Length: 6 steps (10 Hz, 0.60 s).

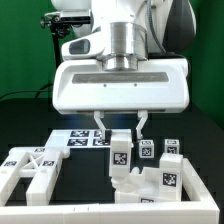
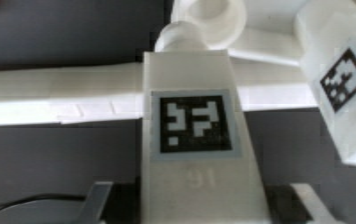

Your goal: Assemble chair

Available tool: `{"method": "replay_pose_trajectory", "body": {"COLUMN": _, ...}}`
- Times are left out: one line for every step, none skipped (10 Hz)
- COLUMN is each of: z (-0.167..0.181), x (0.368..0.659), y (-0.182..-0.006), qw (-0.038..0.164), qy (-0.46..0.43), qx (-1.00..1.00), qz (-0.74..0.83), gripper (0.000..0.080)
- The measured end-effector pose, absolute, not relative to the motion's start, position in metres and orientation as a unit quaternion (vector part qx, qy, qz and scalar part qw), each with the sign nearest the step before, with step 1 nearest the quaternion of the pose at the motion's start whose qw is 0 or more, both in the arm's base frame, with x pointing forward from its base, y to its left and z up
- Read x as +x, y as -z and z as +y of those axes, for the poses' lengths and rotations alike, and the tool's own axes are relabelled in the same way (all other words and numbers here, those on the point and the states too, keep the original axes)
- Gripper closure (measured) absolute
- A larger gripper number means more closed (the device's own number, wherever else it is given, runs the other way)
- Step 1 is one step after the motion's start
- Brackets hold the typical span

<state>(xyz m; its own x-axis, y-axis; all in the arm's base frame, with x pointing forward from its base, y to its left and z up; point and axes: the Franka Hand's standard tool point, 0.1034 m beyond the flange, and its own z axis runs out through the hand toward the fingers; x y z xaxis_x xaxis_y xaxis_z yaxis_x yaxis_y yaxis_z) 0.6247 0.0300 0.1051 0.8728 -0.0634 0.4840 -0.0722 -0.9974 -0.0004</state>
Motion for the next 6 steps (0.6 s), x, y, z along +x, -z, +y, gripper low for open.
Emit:
{"method": "replay_pose_trajectory", "body": {"z": 0.0330, "x": 0.6250, "y": -0.1040, "qw": 0.009, "qy": -0.249, "qx": 0.968, "qz": -0.032, "gripper": 0.0512}}
{"method": "replay_pose_trajectory", "body": {"z": 0.0338, "x": 0.6250, "y": -0.1038, "qw": 0.008, "qy": -0.249, "qx": 0.968, "qz": -0.032, "gripper": 0.0512}}
{"method": "replay_pose_trajectory", "body": {"z": 0.0355, "x": 0.6238, "y": -0.1028, "qw": 0.008, "qy": -0.248, "qx": 0.968, "qz": -0.031, "gripper": 0.0512}}
{"method": "replay_pose_trajectory", "body": {"z": 0.0360, "x": 0.6224, "y": -0.1016, "qw": 0.008, "qy": -0.247, "qx": 0.969, "qz": -0.030, "gripper": 0.0512}}
{"method": "replay_pose_trajectory", "body": {"z": 0.0349, "x": 0.6215, "y": -0.1008, "qw": 0.009, "qy": -0.246, "qx": 0.969, "qz": -0.029, "gripper": 0.0512}}
{"method": "replay_pose_trajectory", "body": {"z": 0.0347, "x": 0.6202, "y": -0.0989, "qw": 0.009, "qy": -0.244, "qx": 0.969, "qz": -0.029, "gripper": 0.0512}}
